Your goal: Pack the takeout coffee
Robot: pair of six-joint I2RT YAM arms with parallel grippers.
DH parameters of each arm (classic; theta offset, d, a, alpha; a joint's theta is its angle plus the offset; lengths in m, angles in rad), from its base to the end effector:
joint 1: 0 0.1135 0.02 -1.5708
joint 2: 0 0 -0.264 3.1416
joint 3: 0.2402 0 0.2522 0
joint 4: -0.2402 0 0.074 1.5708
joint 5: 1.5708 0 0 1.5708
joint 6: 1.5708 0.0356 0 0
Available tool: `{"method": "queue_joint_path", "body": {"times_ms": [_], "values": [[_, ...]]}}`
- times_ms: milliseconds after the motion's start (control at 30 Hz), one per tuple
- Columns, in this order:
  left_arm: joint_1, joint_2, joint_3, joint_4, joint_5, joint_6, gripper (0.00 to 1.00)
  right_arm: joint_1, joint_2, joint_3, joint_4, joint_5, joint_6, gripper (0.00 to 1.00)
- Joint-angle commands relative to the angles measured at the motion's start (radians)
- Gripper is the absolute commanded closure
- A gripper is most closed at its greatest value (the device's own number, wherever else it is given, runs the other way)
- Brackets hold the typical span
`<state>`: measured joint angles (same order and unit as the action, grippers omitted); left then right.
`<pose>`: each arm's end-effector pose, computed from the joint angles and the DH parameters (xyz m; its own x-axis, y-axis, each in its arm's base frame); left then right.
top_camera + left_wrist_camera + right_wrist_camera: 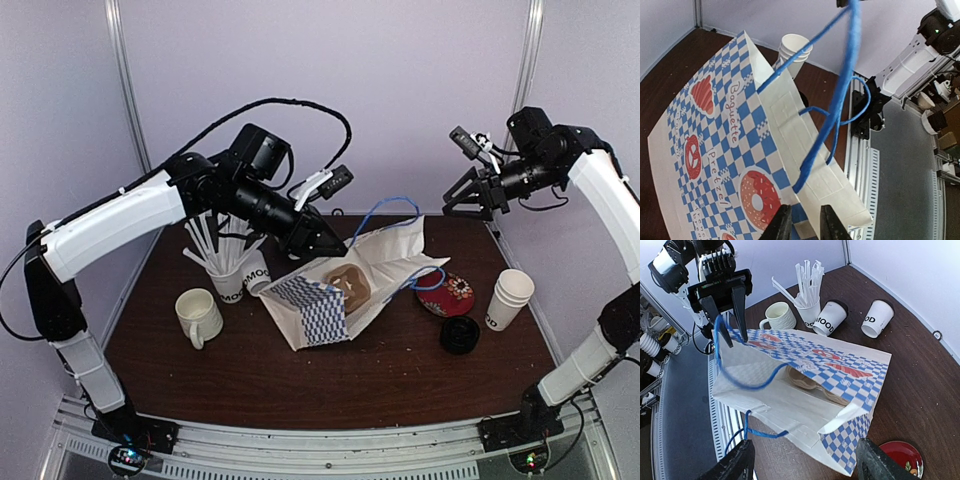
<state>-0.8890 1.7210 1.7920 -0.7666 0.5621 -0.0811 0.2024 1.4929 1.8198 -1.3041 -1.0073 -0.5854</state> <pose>0.2244 -0.3066 0.3850 -0.4766 0.4785 -0.7375 0.8791 0.2551 -0.4026 0.2528 0.0826 0.4351 -0.3615 -0.3755 -0.8534 -0.9242 0.2648 0.2750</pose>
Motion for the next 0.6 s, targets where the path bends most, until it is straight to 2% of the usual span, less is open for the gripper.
{"method": "queue_joint_path", "body": {"times_ms": [0,100,200,300,367,433,500,567], "values": [[0.002,0.017,0.033,0.127,0.150,-0.068,0.80,0.000,-0.032,0.008,0.036,0.011,0.031,0.27],[-0.001,0.038,0.066,0.146,0.167,-0.084,0.82,0.000,-0.038,0.017,0.044,0.014,0.040,0.27],[-0.001,0.058,0.091,0.137,0.115,-0.088,0.85,0.003,-0.043,-0.005,0.068,0.039,0.031,0.27],[-0.001,0.086,0.117,0.090,0.035,-0.064,0.86,0.046,-0.038,-0.018,0.009,0.054,-0.080,0.21],[-0.001,0.102,0.126,0.061,-0.024,-0.039,0.87,0.120,-0.036,-0.031,-0.016,0.130,-0.137,0.18],[-0.001,0.095,0.105,0.057,-0.056,-0.030,0.87,0.178,-0.036,-0.057,0.004,0.207,-0.131,0.18],[-0.009,0.063,0.068,0.057,-0.074,-0.017,0.86,0.178,-0.035,-0.058,-0.010,0.201,-0.133,0.18],[-0.039,0.023,0.021,0.048,-0.129,0.008,0.80,0.154,-0.054,-0.059,-0.039,0.197,-0.152,0.18]]}}
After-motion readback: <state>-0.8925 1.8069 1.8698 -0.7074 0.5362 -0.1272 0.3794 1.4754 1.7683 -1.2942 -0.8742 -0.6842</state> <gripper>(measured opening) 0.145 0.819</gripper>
